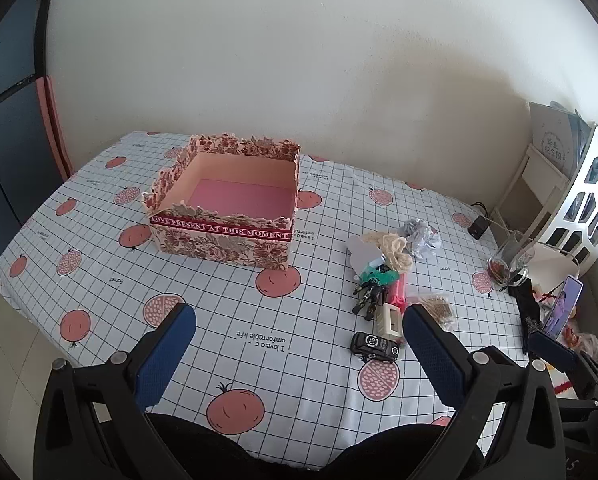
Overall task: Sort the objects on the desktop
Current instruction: 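Move both grippers toward the pile of small items beside the gift box, then grasp the black action figure with the left gripper while the right gripper grasps the cotton swab bag, then carry the action figure and swab bag over the gift box with both grippers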
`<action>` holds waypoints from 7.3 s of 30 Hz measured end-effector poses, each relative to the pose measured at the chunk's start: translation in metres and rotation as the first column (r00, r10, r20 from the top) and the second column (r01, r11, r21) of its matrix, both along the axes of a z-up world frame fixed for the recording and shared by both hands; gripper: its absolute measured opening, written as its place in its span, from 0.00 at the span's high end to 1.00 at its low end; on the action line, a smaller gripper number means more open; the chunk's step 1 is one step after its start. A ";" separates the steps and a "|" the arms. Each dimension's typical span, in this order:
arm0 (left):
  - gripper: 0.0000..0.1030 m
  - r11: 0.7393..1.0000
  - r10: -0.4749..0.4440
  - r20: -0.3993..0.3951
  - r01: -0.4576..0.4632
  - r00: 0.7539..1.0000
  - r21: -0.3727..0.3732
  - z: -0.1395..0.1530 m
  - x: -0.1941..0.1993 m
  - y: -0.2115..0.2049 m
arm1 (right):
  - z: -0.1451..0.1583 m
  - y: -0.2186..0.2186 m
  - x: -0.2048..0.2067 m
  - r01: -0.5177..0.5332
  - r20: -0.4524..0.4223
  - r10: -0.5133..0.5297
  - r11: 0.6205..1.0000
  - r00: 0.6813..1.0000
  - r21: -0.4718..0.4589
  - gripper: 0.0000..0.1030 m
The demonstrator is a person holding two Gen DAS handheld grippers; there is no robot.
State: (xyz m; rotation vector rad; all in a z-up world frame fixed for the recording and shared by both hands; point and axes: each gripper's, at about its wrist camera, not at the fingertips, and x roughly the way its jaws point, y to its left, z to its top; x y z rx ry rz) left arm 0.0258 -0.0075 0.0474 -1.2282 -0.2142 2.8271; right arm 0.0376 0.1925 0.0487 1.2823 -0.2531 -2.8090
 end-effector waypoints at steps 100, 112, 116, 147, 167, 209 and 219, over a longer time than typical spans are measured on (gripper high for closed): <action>0.28 0.904 -0.395 0.303 0.425 0.867 -0.039 -0.196 -0.197 0.121 | -0.185 0.110 -0.129 0.224 0.234 -0.265 0.957 0.936 0.185 0.14; 0.63 0.904 -0.415 0.328 0.425 0.849 0.046 -0.191 -0.196 0.119 | -0.181 0.124 -0.128 0.263 0.234 -0.301 0.948 0.925 0.179 0.45; 0.65 0.906 -0.414 0.345 0.416 0.842 0.071 -0.191 -0.195 0.117 | -0.180 0.128 -0.126 0.280 0.247 -0.315 0.945 0.916 0.167 0.48; 0.75 0.894 -0.423 0.129 0.390 0.897 0.222 -0.118 -0.196 0.070 | -0.106 0.115 -0.122 0.313 0.164 -0.350 0.926 0.922 0.212 0.53; 0.75 0.892 -0.311 -0.175 0.350 0.934 0.285 -0.046 -0.193 0.003 | -0.019 0.022 -0.183 0.162 0.004 -0.165 0.973 0.986 0.165 0.53; 0.75 0.895 0.129 0.008 -0.120 0.992 0.430 -0.082 -0.211 -0.175 | -0.046 -0.152 -0.278 -0.152 0.065 0.147 0.984 0.987 0.091 0.53; 0.75 0.891 0.131 0.064 -0.146 0.989 0.430 -0.095 -0.216 -0.176 | -0.064 -0.162 -0.286 -0.169 0.115 0.158 0.981 0.981 0.091 0.53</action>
